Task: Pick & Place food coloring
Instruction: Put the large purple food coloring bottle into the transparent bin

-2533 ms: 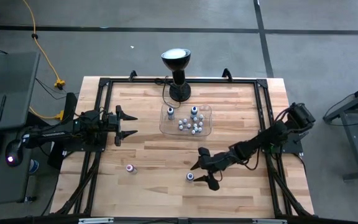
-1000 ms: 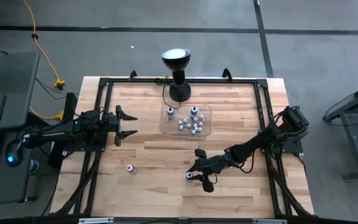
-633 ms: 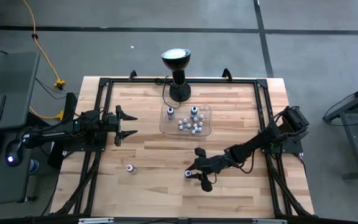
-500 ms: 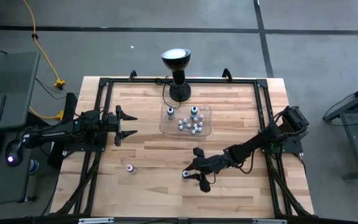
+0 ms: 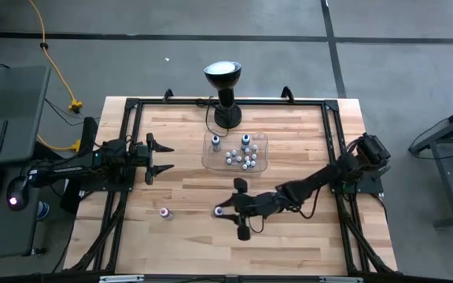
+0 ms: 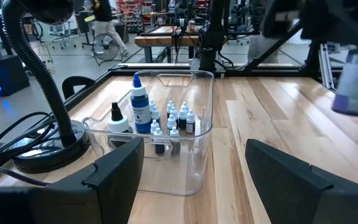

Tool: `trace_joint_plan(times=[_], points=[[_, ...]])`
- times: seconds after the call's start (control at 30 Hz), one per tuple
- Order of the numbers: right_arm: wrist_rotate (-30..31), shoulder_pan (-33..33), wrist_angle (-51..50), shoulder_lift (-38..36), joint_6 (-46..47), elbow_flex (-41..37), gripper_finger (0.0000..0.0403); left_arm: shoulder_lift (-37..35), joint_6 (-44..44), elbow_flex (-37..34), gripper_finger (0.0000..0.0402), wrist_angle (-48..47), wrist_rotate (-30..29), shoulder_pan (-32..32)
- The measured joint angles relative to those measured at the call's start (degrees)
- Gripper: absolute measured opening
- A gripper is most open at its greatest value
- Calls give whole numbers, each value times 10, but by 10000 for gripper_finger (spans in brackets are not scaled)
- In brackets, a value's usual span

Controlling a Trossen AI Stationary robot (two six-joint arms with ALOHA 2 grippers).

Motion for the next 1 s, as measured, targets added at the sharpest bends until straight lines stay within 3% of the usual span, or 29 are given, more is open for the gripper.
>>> trace_joint_plan(times=[0.33, 0.6, 1.0], points=[[107, -36, -104, 0, 24, 91, 114, 0, 0, 0, 278, 0, 0, 0], [189, -90, -143, 0, 97, 97, 114, 0, 0, 0, 278, 0, 0, 0], [204, -143, -204, 0, 173, 97, 114, 0, 0, 0, 278, 0, 0, 0]])
